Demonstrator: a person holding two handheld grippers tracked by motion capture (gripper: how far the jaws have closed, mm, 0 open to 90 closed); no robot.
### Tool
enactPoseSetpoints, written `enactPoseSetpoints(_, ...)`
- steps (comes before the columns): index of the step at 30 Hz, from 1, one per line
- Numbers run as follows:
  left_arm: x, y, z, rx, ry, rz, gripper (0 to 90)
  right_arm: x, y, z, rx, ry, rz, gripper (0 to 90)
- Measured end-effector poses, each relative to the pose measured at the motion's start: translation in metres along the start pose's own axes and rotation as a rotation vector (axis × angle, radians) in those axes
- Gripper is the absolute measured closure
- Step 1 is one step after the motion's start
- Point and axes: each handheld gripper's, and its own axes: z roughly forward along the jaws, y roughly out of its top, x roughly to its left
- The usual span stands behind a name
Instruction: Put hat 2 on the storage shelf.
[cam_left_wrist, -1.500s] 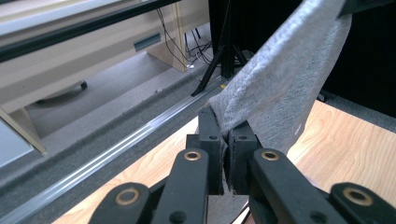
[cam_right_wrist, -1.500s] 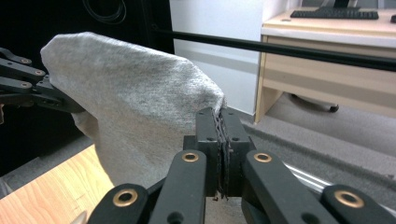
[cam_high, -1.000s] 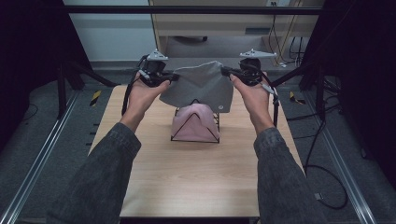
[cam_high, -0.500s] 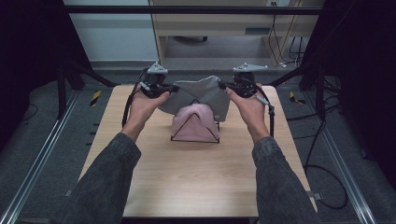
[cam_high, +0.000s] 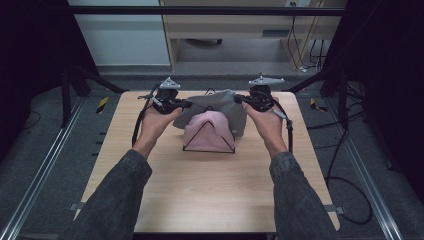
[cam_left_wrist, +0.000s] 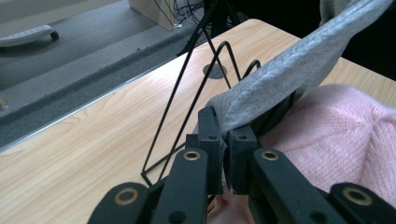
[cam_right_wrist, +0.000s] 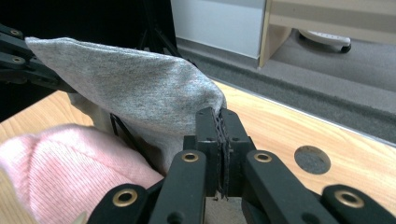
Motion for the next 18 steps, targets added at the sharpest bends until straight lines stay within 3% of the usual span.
enactPoseSetpoints(18,0.002,-0.022,0.01,0.034,0.0,-0.024,86.6,-0.001,-0.02,0.011,0.035,0.012,0.016,88.8)
